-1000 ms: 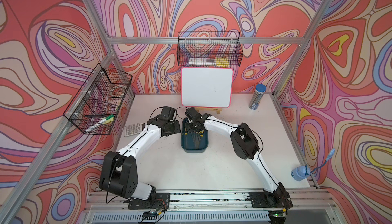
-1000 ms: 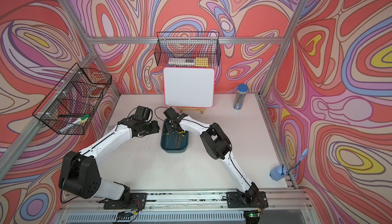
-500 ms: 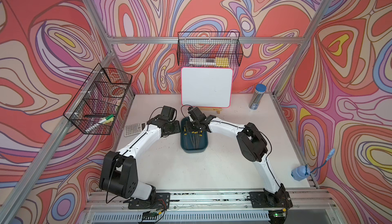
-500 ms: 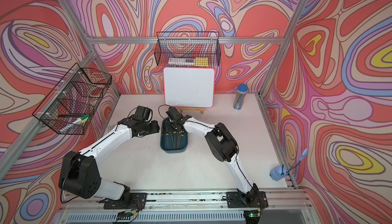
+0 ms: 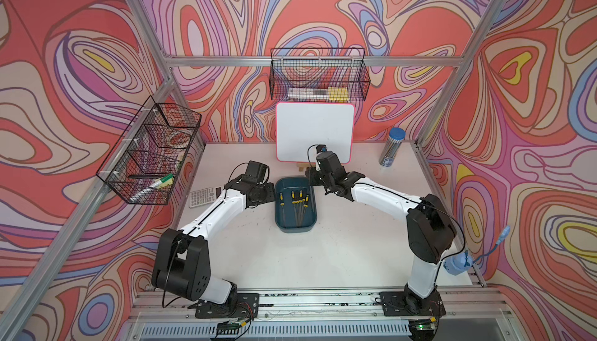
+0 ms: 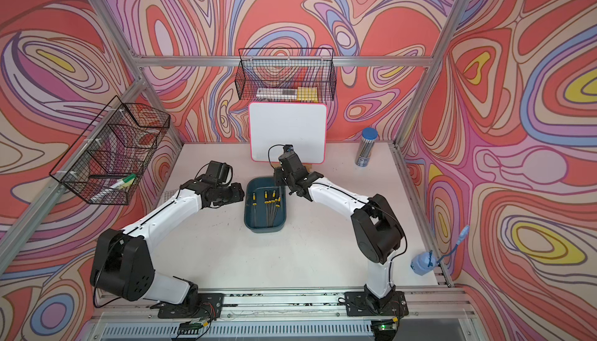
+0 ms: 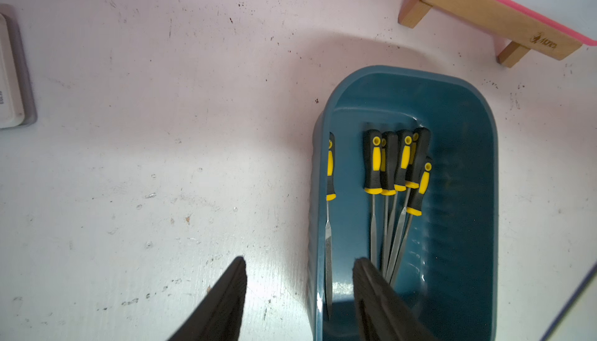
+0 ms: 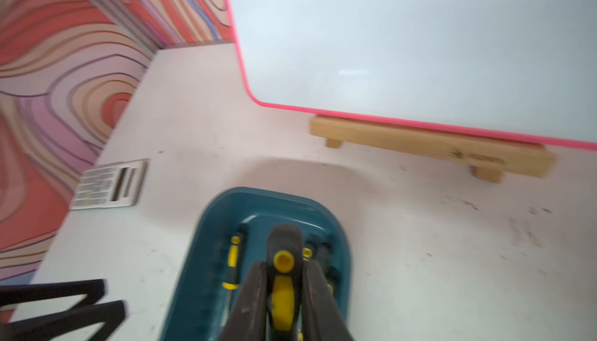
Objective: Take the file tool out of the storage box
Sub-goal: Place the file tool at the center of the board.
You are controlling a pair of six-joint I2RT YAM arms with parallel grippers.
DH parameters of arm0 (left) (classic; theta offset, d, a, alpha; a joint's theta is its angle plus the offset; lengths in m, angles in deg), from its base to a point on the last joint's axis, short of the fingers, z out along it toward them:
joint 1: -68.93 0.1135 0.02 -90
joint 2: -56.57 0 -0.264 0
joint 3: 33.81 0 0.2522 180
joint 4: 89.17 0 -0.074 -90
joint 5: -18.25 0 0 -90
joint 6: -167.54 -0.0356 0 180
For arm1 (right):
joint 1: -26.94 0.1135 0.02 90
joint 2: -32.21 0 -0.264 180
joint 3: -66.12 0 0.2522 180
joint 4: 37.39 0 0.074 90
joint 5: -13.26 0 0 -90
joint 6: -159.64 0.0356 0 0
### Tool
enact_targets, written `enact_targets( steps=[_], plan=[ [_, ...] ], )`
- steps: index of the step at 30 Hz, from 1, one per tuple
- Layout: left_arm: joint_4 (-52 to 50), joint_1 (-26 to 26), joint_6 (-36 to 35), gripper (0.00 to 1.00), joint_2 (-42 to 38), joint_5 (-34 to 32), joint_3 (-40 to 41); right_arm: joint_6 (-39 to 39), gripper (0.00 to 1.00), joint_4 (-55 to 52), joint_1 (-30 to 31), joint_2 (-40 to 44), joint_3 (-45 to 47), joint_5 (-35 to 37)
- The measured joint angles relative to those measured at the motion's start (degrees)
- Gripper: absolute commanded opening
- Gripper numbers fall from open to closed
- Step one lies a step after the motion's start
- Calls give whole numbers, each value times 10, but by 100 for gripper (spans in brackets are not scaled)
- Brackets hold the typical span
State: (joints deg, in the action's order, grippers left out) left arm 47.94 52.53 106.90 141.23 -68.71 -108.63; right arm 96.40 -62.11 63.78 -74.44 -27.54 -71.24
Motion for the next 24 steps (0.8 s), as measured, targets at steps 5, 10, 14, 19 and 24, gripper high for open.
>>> enact_targets(
  steps=[5, 10, 14, 19, 24],
  plan=[
    [0, 0, 0, 57, 4, 1, 0, -11, 17, -39, -16, 0, 58, 43],
    [0, 0, 0, 57, 6, 5, 1, -14, 17, -49, -15, -17, 66, 53],
    [1, 0, -1, 58, 6, 7, 3, -12, 17, -49, -17, -40, 73, 55],
    [1, 0, -4, 58, 6, 7, 14, -6, 19, -50, -24, -68, 77, 51],
    [0, 0, -4, 58, 6, 7, 17, 2, 23, -49, -32, -71, 82, 44]
  ],
)
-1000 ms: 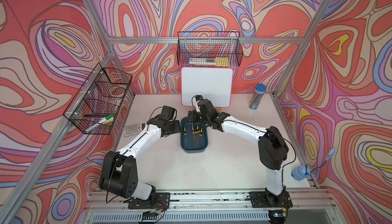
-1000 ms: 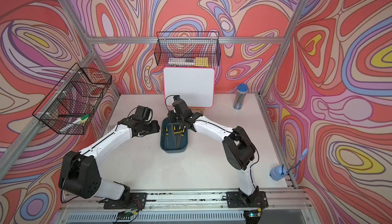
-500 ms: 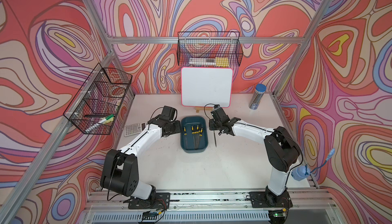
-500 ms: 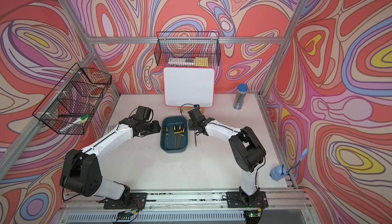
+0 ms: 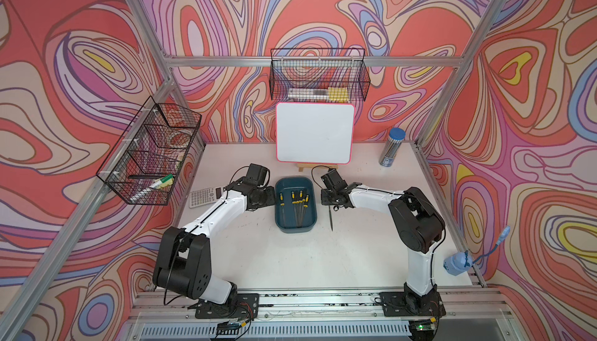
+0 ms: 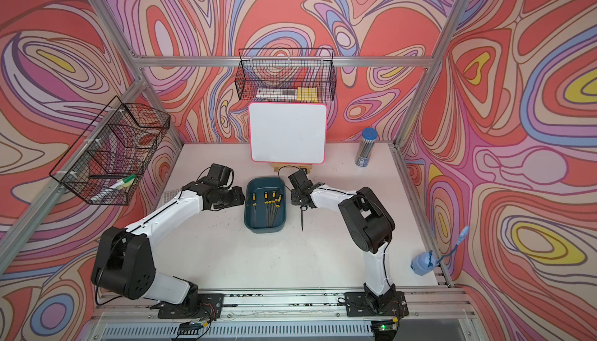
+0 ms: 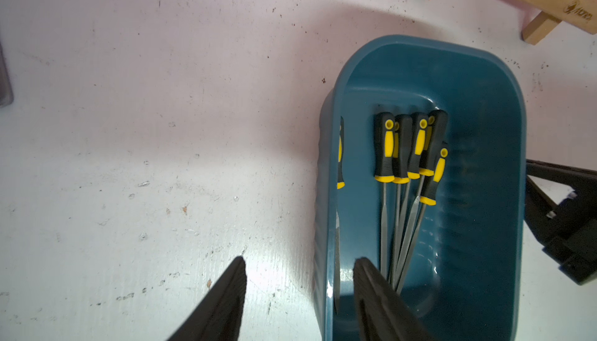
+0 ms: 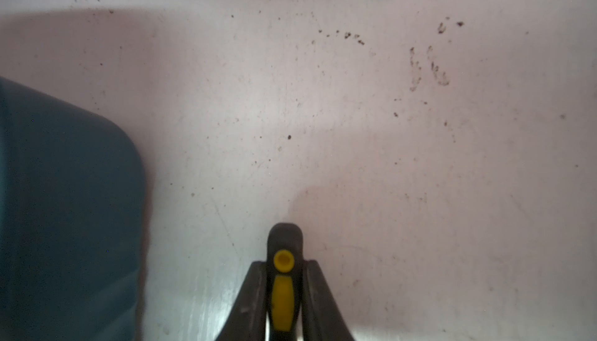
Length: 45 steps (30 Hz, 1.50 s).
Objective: Take the file tool out of the storage box
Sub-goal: Place the file tool at the center of the board, then pick up the file tool from the storage box.
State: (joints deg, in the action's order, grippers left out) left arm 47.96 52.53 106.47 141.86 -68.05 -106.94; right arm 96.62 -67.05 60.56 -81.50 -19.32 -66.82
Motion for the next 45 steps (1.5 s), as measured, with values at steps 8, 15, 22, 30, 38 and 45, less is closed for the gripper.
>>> enact_targets(
  steps=[8, 15, 22, 30, 38, 45],
  plan=[
    [0, 0, 0, 58, 0, 0, 0, 9, 49, -2, -1, 0, 0, -3],
    [0, 0, 0, 58, 0, 0, 0, 5, 49, -2, 0, 10, 0, 7],
    [3, 0, 5, 58, -5, 0, 0, -30, 41, 33, 30, 61, -41, -6],
    [15, 0, 20, 58, -5, 2, 7, -46, 37, 78, 65, 21, -136, -111],
    [15, 0, 22, 58, -5, 2, 7, -26, 36, 59, 77, -94, -203, -170],
    [15, 0, 21, 58, -5, 2, 7, -20, 36, 26, 83, -142, -241, -191]
  ],
)
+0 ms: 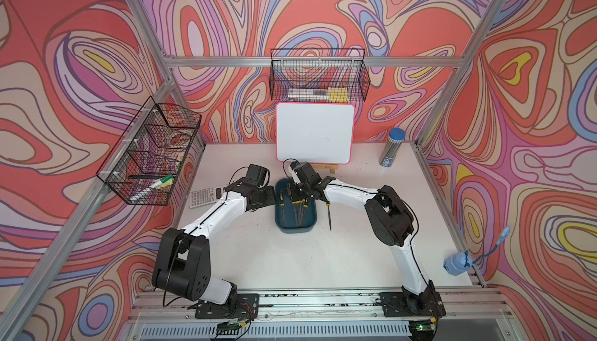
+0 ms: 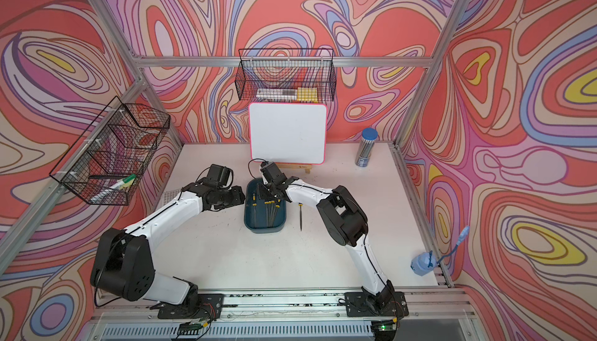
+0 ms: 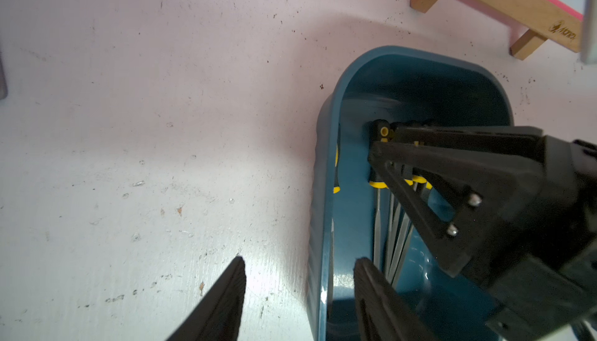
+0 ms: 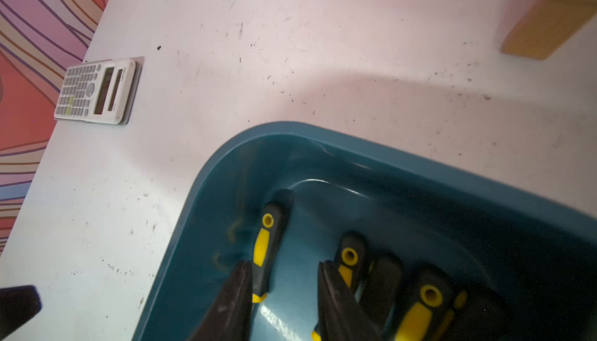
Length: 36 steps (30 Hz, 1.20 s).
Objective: Take the file tool out of the storage box
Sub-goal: Pick up the file tool from the storage box.
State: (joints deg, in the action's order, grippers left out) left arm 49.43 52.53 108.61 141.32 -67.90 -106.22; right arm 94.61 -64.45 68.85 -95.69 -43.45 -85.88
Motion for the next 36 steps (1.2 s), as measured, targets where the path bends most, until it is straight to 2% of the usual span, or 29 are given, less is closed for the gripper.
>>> enact_targets(
  steps=[20, 36],
  plan=[
    [0, 0, -6, 58, 0, -7, 0, -5, 37, -55, 25, -69, -75, 6],
    [0, 0, -6, 58, 0, -10, 0, -20, 28, -145, 50, -118, -173, 105]
  ],
)
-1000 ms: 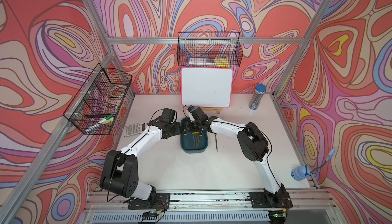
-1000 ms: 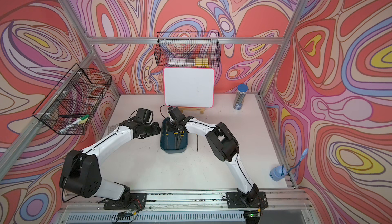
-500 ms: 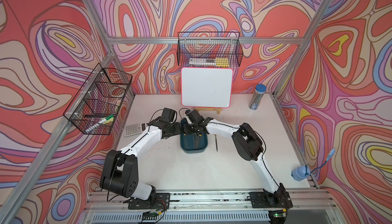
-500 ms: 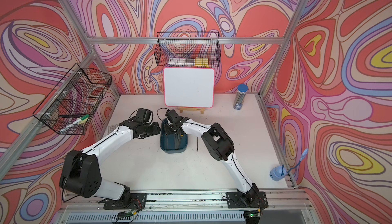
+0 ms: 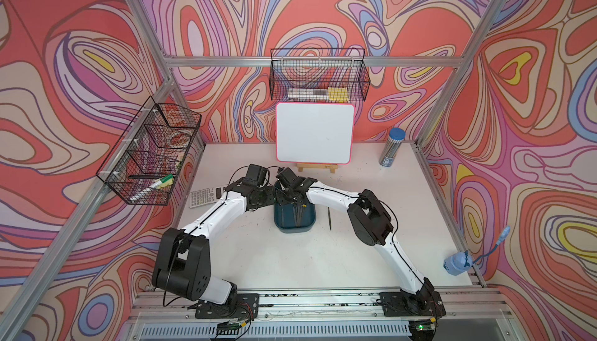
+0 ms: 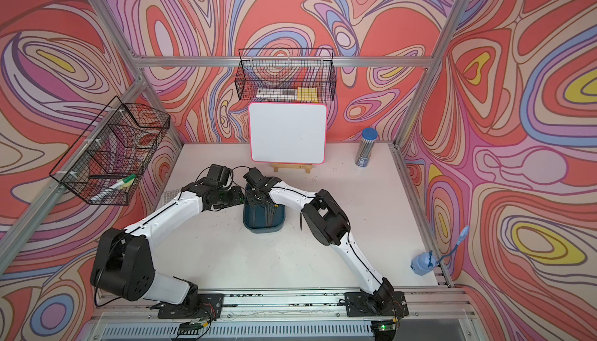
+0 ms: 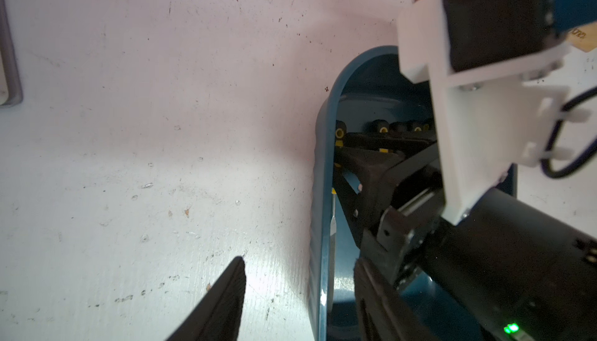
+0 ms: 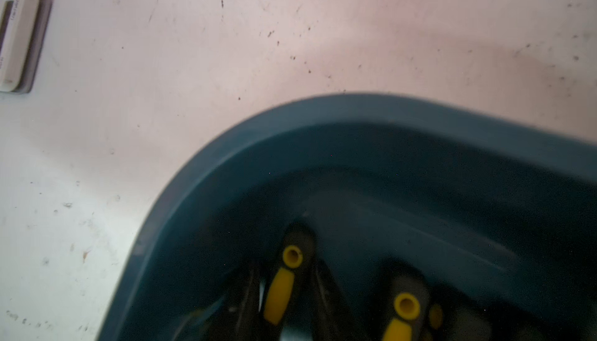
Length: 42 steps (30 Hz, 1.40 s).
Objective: Take the file tool out of the storage box
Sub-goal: Pick up the file tool from the storage box, then move the storage box to the center of the board.
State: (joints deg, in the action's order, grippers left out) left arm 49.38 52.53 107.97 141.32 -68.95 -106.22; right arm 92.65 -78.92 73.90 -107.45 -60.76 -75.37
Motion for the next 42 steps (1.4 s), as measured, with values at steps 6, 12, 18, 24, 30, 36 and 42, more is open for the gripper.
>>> enact_targets(
  steps=[6, 12, 18, 24, 30, 36, 42],
  plan=[
    [0, 0, 0, 59, 0, 0, 0, 3, 24, -21, 4, -12, -24, 19],
    [0, 0, 0, 59, 0, 0, 0, 13, 19, -22, 4, -13, -24, 22],
    [0, 0, 0, 59, 0, -1, 0, 33, 18, 35, 3, 16, 37, 4],
    [1, 0, 0, 59, -2, -2, 2, 62, 18, 137, -5, 91, 175, -48],
    [10, 0, 0, 59, -29, 0, 25, 97, 18, 301, -27, 201, 323, -86],
    [20, 0, 0, 59, -29, 7, 25, 104, 18, 400, -47, 287, 407, -65],
    [21, 0, 0, 59, -22, 16, 24, 73, 17, 344, -69, 330, 437, 49]
  ],
)
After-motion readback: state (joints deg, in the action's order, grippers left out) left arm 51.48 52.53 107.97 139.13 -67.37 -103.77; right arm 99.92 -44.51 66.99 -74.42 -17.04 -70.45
